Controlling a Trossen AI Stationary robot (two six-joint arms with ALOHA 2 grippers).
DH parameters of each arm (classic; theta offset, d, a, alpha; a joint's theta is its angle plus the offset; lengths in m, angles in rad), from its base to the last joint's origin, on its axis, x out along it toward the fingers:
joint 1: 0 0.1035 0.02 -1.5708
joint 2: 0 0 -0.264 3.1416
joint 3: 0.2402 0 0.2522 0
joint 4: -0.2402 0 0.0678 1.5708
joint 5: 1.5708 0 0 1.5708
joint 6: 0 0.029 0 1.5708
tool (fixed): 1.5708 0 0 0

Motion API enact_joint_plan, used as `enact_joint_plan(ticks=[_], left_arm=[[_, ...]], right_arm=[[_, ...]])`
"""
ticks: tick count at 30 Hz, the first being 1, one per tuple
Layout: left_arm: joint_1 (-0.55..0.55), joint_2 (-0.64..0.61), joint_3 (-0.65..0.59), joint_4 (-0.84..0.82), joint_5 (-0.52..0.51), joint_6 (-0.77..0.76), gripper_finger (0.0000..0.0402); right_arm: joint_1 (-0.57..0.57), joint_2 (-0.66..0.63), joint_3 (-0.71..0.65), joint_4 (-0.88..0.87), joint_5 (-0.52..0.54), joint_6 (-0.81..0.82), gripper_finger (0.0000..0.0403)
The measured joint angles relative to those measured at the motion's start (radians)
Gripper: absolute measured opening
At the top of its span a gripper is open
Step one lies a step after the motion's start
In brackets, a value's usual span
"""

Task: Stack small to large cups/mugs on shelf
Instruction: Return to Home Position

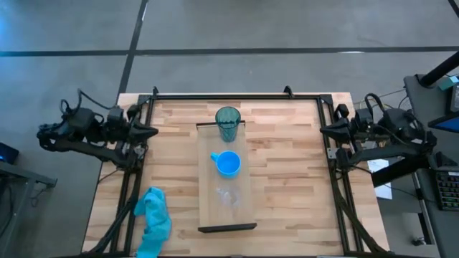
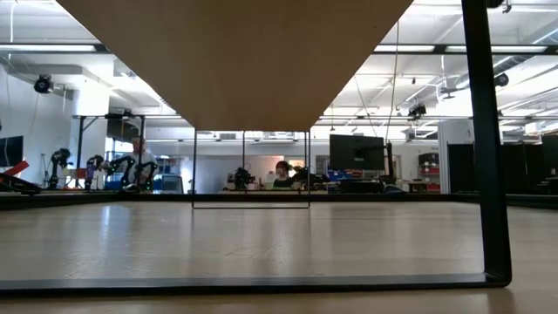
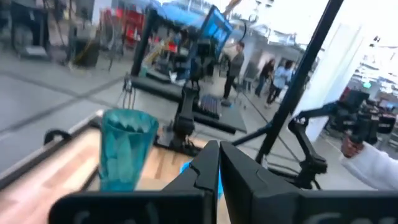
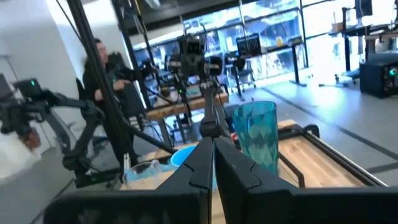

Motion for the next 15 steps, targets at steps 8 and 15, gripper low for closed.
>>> enact_joint_plan(ticks=[8, 15], left_arm=[[0.0, -0.185, -0.255, 0.16, 0.13, 0.066, 0.0], [0.0, -0.284, -0.471, 0.488, 0.346, 0.117, 0.0]], right_arm=[[0.0, -0.104, -0.169, 0.151, -0.038, 0.015, 0.0009], [0.0, -0.124, -0.277, 0.244, -0.053, 0.064, 0.0009]])
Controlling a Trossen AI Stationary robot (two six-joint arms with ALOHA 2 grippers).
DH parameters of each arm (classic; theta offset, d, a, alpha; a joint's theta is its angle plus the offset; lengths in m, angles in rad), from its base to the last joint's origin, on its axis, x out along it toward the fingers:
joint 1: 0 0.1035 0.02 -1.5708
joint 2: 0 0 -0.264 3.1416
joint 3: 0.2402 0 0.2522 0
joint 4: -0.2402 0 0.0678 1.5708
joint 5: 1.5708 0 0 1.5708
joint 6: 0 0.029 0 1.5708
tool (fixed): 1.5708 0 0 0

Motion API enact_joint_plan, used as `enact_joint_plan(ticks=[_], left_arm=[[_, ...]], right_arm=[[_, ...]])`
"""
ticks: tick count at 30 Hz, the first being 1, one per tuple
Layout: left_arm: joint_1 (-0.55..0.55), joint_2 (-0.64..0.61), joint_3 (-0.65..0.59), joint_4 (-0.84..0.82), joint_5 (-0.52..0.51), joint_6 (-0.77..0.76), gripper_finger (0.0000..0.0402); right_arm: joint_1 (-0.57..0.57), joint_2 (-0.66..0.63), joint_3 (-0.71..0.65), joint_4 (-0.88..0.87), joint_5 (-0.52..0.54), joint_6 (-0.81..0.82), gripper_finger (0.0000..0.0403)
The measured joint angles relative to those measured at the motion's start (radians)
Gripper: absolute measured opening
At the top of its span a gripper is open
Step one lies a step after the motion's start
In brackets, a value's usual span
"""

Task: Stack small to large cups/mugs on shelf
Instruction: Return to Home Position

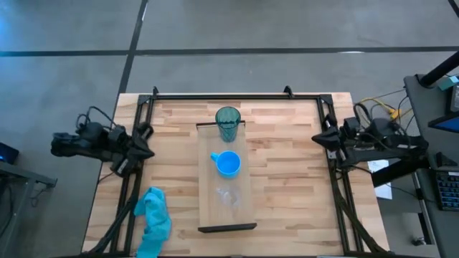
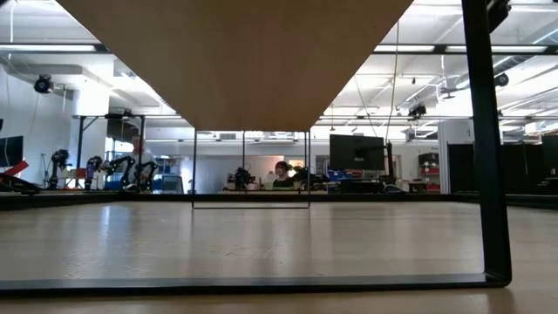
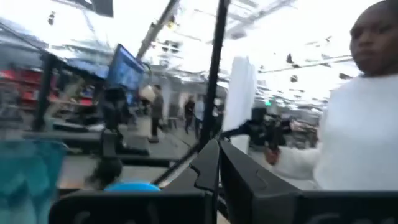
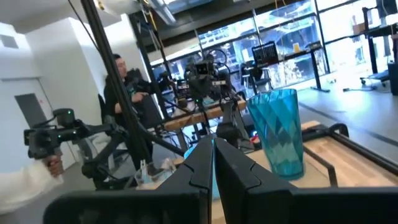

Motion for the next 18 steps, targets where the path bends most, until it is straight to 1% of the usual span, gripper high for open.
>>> enact_joint_plan(ticks=[3, 6, 9, 12, 17, 18], left_arm=[[0.0, -0.004, -0.075, 0.019, 0.024, -0.03, 0.0], [0.0, -0.009, -0.136, 0.084, 0.042, -0.033, 0.0], [0.0, -0.031, -0.182, 0.137, 0.113, -0.037, 0.0], [0.0, -0.073, -0.205, 0.135, 0.18, -0.053, 0.0], [0.0, -0.19, -0.243, 0.107, 0.187, -0.049, 0.0], [0.0, -0.193, -0.25, 0.107, 0.189, -0.049, 0.0]], right_arm=[[0.0, 0.0, -0.029, 0.015, 0.0, -0.001, 0.0009], [0.0, -0.001, -0.052, 0.04, 0.0, -0.005, 0.0009], [0.0, -0.002, -0.066, 0.052, -0.005, -0.021, 0.0009], [0.0, -0.002, -0.09, 0.054, -0.009, -0.036, 0.0009], [0.0, -0.017, -0.142, 0.114, -0.022, -0.039, 0.0009], [0.0, -0.026, -0.155, 0.122, -0.021, -0.034, 0.0009]])
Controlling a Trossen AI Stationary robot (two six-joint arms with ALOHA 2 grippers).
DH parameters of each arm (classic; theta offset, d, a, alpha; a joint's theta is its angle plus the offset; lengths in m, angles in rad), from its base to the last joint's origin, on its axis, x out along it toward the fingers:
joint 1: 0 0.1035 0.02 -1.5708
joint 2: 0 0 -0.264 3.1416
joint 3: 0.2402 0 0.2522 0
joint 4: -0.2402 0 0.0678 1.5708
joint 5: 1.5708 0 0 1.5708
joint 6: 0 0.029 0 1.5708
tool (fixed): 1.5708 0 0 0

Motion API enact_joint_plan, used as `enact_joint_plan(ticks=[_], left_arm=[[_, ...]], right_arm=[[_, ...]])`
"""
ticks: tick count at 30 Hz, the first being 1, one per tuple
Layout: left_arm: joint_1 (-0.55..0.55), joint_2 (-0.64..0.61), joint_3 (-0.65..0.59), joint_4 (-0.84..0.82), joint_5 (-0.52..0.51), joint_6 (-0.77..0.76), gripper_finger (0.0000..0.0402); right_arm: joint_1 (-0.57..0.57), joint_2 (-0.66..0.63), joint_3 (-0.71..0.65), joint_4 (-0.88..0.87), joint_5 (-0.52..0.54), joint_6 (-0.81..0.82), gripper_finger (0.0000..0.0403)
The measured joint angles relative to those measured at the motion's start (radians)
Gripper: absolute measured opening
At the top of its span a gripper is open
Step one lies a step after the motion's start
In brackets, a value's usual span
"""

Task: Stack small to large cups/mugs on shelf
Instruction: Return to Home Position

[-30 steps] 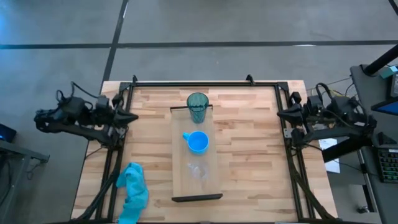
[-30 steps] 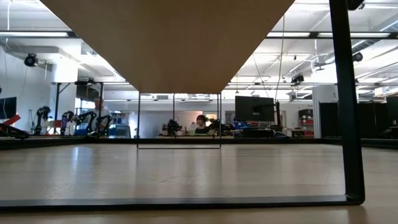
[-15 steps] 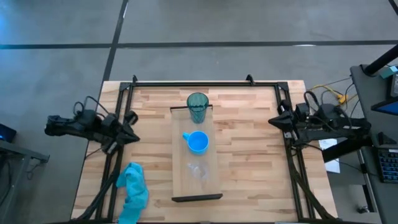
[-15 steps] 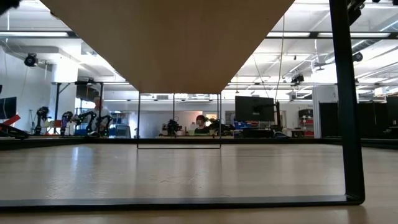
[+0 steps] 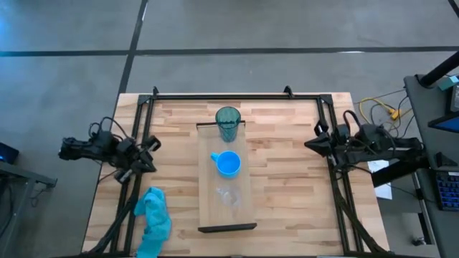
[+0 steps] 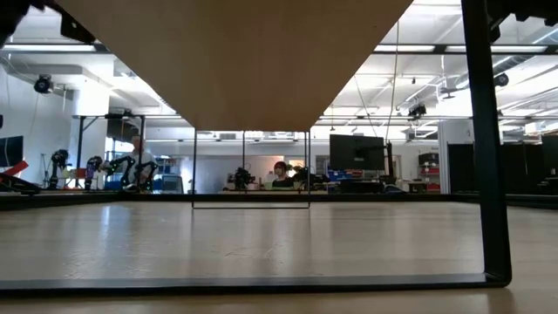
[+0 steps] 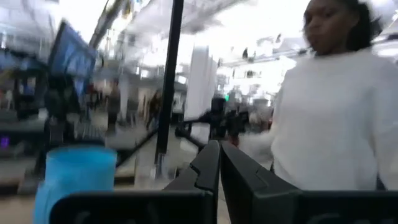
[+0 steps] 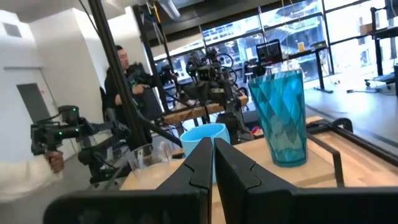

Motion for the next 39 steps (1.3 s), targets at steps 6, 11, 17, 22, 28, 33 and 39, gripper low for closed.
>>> enact_joint_plan(ticks=[6, 11, 17, 22, 28, 33, 39], left_arm=[[0.0, 0.021, -0.006, -0.037, -0.014, 0.0, 0.0], [0.0, 0.006, -0.008, -0.043, -0.014, 0.069, 0.0], [0.0, 0.005, -0.026, -0.044, -0.052, 0.02, 0.0], [0.0, 0.005, -0.069, 0.002, -0.106, 0.015, 0.0], [0.0, 0.005, -0.144, 0.131, -0.118, -0.003, 0.0], [0.0, 0.005, -0.176, 0.153, -0.117, -0.043, 0.0], [0.0, 0.005, -0.177, 0.152, -0.101, -0.049, 0.0]], right_arm=[[0.0, -0.106, -0.1, 0.05, 0.0, 0.051, 0.0009], [0.0, -0.151, -0.169, 0.113, -0.005, 0.078, 0.0009], [0.0, -0.139, -0.193, 0.13, -0.004, 0.086, 0.0009], [0.0, -0.153, -0.204, 0.144, -0.004, 0.058, 0.0009], [0.0, -0.153, -0.237, 0.145, 0.003, 0.067, 0.0009], [0.0, -0.153, -0.272, 0.161, 0.032, 0.082, 0.0009], [0.0, -0.153, -0.314, 0.217, 0.032, 0.052, 0.0009]])
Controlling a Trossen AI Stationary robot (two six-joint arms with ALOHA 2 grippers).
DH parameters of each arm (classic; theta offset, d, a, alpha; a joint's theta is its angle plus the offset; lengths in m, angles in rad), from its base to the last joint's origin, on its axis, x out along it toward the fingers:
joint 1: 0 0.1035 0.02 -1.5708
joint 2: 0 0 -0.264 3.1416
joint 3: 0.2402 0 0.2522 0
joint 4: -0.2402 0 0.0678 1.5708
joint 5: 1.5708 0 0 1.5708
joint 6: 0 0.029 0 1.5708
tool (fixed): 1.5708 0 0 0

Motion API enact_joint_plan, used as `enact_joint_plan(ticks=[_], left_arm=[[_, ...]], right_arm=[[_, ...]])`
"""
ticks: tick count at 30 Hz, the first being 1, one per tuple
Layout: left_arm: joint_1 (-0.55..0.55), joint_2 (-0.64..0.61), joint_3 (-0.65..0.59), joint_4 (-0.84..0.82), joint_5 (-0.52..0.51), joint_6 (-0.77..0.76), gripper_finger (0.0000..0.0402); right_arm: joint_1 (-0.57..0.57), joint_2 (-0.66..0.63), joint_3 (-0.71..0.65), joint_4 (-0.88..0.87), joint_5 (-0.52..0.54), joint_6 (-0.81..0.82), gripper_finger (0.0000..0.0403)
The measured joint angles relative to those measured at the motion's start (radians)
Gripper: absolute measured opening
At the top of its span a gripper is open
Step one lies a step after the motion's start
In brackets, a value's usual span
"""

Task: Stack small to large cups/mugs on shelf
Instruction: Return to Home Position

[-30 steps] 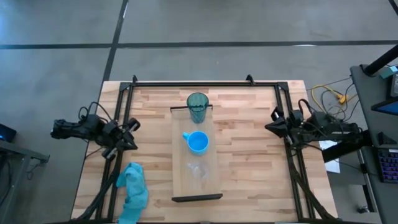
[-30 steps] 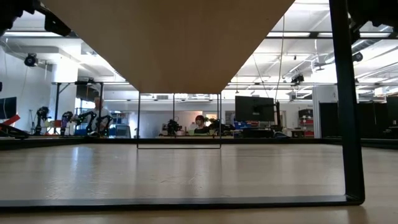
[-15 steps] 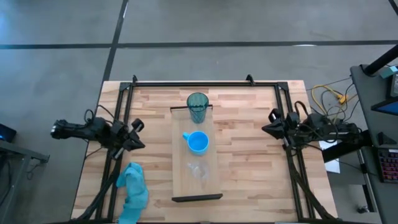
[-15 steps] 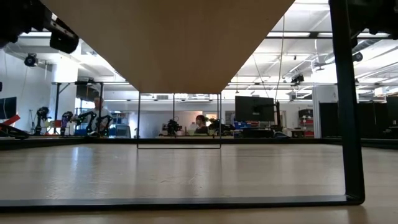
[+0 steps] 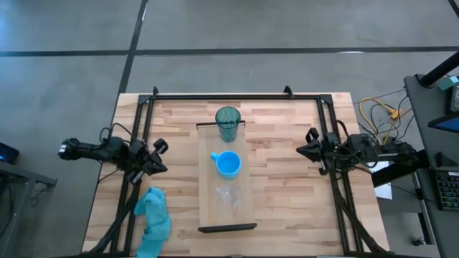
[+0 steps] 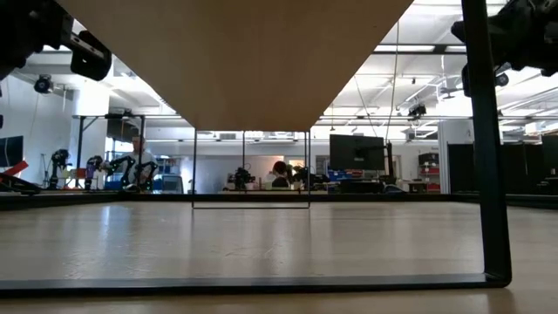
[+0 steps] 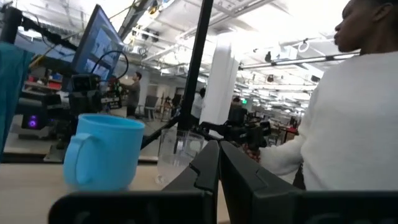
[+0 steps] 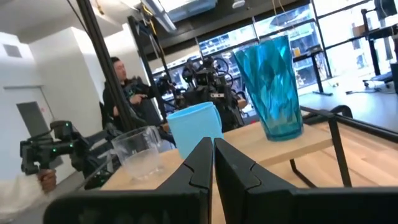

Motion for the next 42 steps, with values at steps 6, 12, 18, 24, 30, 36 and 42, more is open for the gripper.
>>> enact_joint_plan(ticks=[6, 12, 18, 24, 30, 36, 42], left_arm=[[0.0, 0.0, -0.001, -0.023, 0.003, -0.006, 0.0], [0.0, 0.0, -0.001, -0.027, 0.009, 0.001, 0.0], [0.0, 0.004, -0.002, -0.043, 0.01, -0.004, 0.0], [0.0, 0.008, -0.002, -0.039, 0.01, -0.006, 0.0], [0.0, 0.019, -0.003, -0.04, 0.01, -0.006, 0.0], [0.0, 0.019, -0.003, -0.039, 0.01, -0.006, 0.0], [0.0, 0.025, -0.004, -0.04, 0.01, -0.006, 0.0]], right_arm=[[0.0, 0.003, -0.044, 0.033, 0.001, 0.02, 0.0009], [0.0, 0.0, -0.044, 0.036, 0.001, -0.003, 0.0009], [0.0, 0.001, -0.043, 0.032, -0.001, 0.062, 0.0009], [0.0, 0.003, -0.042, 0.032, -0.002, 0.075, 0.0009], [0.0, 0.003, -0.042, 0.032, -0.001, 0.082, 0.0009], [0.0, 0.003, -0.042, 0.032, -0.002, 0.082, 0.0009], [0.0, 0.003, -0.042, 0.032, -0.002, 0.082, 0.0009]])
